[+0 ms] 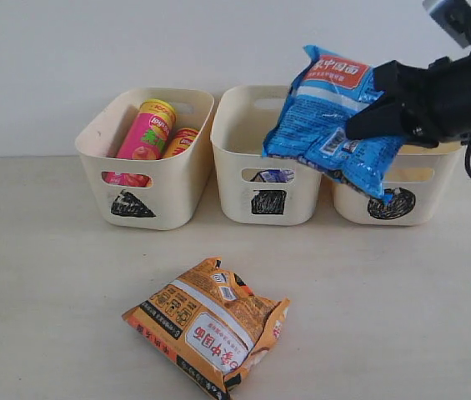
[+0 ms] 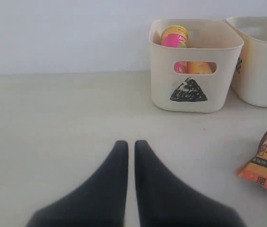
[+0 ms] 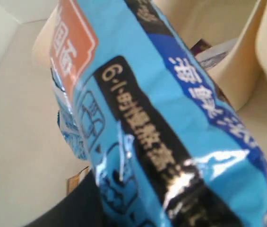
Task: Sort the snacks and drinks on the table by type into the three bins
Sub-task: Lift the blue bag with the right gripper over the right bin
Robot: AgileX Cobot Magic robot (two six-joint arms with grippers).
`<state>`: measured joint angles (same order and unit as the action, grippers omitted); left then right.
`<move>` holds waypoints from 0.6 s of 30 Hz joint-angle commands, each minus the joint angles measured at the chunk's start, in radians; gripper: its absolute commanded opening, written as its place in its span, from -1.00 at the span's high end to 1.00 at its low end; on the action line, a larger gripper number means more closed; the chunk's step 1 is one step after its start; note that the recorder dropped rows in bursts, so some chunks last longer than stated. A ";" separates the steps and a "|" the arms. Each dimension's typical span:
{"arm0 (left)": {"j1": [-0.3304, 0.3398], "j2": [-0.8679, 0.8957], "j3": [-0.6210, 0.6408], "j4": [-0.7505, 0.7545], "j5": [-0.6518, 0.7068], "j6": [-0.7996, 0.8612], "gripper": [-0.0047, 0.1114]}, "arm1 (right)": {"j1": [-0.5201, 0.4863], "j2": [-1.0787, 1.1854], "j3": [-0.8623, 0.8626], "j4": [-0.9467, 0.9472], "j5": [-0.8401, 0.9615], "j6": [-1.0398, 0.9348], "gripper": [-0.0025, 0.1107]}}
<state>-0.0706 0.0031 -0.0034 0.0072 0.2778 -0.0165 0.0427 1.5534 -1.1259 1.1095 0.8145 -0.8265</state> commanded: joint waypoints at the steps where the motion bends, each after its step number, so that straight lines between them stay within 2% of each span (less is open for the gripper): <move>1: 0.003 -0.003 0.003 0.001 -0.009 -0.011 0.85 | -0.004 -0.011 -0.067 -0.082 -0.125 0.048 0.96; 11: 0.003 -0.003 0.003 0.001 -0.009 -0.011 0.85 | -0.004 0.006 -0.104 -0.151 -0.489 0.039 0.96; 18: 0.003 -0.003 0.003 0.001 -0.009 -0.011 0.85 | -0.002 0.143 -0.183 -0.158 -0.561 0.005 0.96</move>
<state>-0.0706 0.0031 -0.0034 0.0072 0.2778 -0.0165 0.0411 1.6382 -1.2642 0.9537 0.2846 -0.7895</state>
